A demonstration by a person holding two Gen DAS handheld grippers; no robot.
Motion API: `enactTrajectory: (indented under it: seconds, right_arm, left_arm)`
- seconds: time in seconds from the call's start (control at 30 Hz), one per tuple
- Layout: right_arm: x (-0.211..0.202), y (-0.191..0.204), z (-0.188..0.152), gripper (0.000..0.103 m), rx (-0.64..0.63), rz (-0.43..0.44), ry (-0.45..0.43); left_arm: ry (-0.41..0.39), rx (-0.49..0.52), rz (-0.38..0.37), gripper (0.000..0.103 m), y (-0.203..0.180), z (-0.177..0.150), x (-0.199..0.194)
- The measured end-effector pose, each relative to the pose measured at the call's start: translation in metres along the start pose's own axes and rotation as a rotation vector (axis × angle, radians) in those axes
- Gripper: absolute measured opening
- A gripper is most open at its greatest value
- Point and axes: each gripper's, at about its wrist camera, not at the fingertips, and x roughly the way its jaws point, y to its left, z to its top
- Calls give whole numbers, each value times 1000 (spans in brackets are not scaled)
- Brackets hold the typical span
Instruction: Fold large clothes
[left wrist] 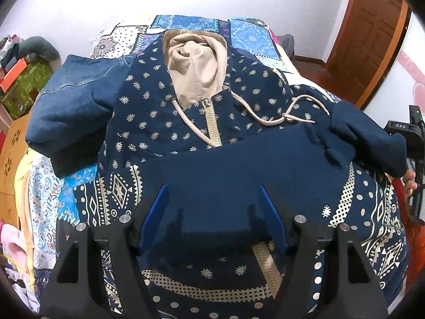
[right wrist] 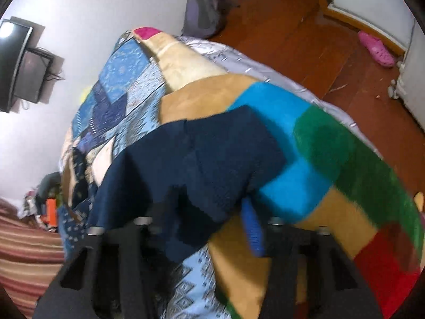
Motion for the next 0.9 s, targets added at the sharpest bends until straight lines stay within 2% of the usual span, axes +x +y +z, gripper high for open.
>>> enactTrajectory:
  seconds: [0.03, 0.1, 0.27, 0.47, 0.57, 0.7, 0.9]
  right_arm:
    - [1, 2, 1, 13, -5, 3, 11]
    - [-2, 5, 2, 11, -15, 29, 21]
    - [-44, 44, -3, 10, -143, 80, -55]
    - [-114, 127, -24, 10, -362, 205, -168]
    - [-137, 177, -44, 10, -480, 281, -184]
    - [-139, 231, -77, 10, -610, 329, -166]
    - [-96, 296, -147, 10, -781, 365, -19]
  left_arm:
    - [-1, 0, 3, 69, 1, 0, -1]
    - [-9, -1, 6, 69, 2, -1, -5]
    - [-40, -22, 13, 69, 12, -1, -20]
    - [-79, -52, 14, 69, 26, -4, -38]
    - [-102, -68, 14, 69, 36, -8, -49]
    - [-134, -97, 21, 69, 56, -15, -64]
    - [-184, -159, 55, 69, 101, -32, -93]
